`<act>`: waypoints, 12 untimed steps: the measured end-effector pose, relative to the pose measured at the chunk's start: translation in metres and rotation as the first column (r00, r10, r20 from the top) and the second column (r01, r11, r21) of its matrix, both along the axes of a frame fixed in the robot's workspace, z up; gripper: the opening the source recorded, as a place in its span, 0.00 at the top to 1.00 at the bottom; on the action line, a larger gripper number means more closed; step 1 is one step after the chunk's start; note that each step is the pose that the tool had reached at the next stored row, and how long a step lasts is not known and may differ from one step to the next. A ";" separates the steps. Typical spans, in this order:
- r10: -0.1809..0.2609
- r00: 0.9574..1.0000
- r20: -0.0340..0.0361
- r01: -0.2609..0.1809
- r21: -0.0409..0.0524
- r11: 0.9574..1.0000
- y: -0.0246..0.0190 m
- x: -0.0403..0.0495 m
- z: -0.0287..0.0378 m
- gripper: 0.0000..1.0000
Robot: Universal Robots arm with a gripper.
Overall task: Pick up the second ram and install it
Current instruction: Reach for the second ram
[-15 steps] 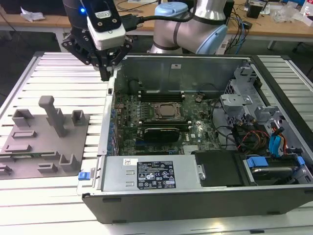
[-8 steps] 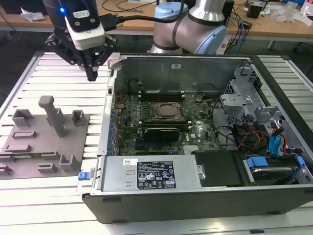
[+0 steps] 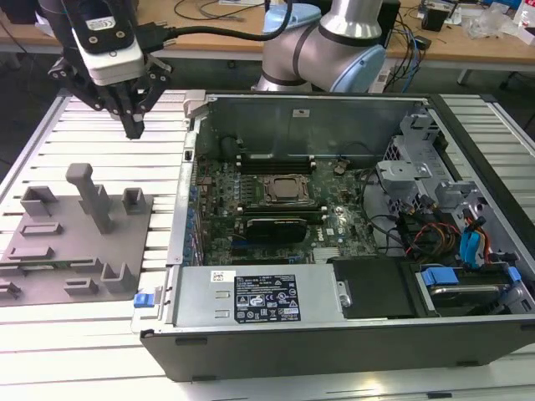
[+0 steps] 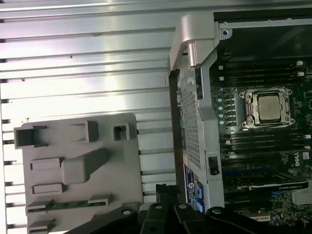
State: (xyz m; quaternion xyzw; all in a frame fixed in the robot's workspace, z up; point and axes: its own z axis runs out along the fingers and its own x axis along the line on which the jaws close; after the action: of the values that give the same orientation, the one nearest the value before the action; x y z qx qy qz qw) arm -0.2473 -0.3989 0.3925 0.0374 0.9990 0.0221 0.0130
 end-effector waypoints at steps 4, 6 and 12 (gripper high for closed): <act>0.000 1.000 0.000 0.000 0.000 1.000 0.0000 -0.0113 -0.0003 0.89; 0.000 1.000 0.000 0.000 0.000 1.000 0.0000 -0.0159 -0.0004 0.89; 0.000 1.000 0.000 0.000 0.000 1.000 0.0000 -0.0393 -0.0009 0.89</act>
State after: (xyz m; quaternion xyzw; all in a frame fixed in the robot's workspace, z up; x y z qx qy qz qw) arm -0.2865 -0.3989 0.3916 0.0374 0.9990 0.0221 0.0130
